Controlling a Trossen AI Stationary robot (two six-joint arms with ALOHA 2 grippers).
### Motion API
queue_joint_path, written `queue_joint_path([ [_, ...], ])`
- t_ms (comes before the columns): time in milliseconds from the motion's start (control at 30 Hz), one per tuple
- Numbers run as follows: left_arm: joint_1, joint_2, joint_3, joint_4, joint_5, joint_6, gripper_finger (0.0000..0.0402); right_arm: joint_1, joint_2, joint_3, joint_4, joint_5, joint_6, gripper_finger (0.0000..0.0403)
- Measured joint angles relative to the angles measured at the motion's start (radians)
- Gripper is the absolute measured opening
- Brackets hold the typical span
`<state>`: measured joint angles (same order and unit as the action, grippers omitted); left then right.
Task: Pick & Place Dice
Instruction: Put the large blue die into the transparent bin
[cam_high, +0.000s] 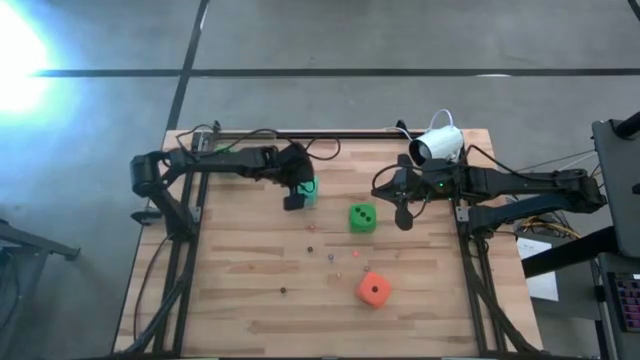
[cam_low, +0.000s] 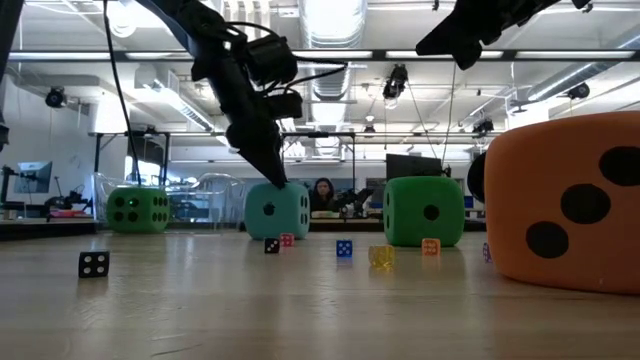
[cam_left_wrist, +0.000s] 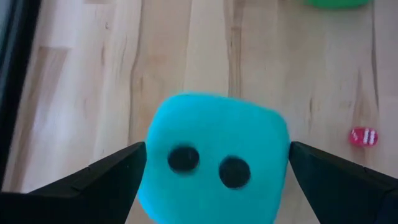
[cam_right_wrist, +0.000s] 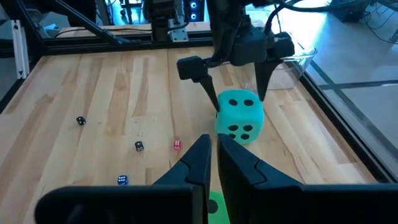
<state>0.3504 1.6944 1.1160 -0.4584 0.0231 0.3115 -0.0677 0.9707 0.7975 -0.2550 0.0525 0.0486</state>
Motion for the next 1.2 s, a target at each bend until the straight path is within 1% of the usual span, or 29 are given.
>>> queue_joint_path([
  [200,0.000,-0.001,0.009,0.000,0.000,-0.001,0.0395,0.000,0.000,0.000,0.000,0.000,0.000,0.0027],
  [433,0.000,0.003,-0.008,-0.013,-0.003,-0.047,0.0395,0.000,0.000,0.000,0.000,0.000,0.000,0.0027],
  [667,0.000,0.003,-0.024,0.003,-0.005,-0.050,0.0395,0.000,0.000,0.000,0.000,0.000,0.000,0.0027],
  [933,0.000,0.003,-0.003,0.005,-0.004,-0.050,0.0395,0.000,0.000,0.000,0.000,0.000,0.000,0.0027],
  [1200,0.000,0.005,-0.010,0.007,-0.009,-0.053,0.0395,0.000,0.000,0.000,0.000,0.000,0.000,0.0027],
])
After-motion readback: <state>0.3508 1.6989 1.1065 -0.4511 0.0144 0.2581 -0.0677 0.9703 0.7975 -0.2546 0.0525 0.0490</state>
